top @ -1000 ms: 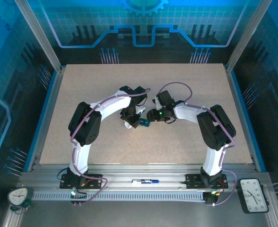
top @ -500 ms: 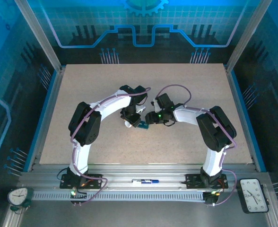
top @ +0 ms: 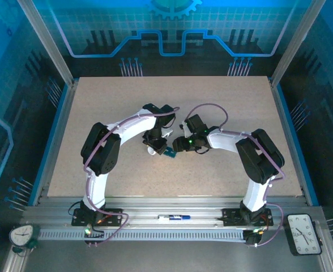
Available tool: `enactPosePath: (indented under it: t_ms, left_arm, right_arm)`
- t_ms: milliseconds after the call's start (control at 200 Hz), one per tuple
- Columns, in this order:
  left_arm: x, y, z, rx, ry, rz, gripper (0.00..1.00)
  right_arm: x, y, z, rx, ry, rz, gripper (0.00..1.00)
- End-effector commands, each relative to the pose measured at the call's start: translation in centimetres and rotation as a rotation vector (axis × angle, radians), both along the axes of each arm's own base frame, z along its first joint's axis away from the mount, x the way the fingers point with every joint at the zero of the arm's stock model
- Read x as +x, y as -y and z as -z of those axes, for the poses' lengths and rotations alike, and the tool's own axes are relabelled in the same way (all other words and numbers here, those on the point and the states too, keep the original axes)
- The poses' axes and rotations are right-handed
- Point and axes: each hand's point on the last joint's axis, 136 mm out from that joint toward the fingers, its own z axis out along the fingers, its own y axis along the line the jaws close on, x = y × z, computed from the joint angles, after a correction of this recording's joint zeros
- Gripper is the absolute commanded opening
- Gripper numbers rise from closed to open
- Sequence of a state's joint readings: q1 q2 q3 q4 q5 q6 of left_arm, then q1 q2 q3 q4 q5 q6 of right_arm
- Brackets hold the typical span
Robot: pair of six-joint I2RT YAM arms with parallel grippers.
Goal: Sort the pills into containers
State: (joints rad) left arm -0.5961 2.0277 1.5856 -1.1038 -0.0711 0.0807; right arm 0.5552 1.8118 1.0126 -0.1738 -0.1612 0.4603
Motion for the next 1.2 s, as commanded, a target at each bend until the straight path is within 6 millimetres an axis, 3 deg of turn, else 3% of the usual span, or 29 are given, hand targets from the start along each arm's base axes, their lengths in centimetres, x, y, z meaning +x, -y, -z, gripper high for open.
enactPosePath:
  t_ms: [0, 520, 1196]
  left_arm:
    - [-1.1, -0.1, -1.3, -0.015, 0.003, -0.003, 0.00]
    - [-1.6, -0.1, -2.1, -0.008, -0.007, 0.008, 0.01]
    - [-1.9, -0.5, -2.0, 0.050, -0.042, 0.021, 0.00]
  right_arm:
    - [-0.1, 0.7, -1.0, -0.007, -0.005, 0.025, 0.61]
    - [-1.5, -0.2, -2.5, 0.030, 0.017, -0.034, 0.62]
    - [-2.7, -2.3, 0.1, 0.013, -0.033, -0.114, 0.62]
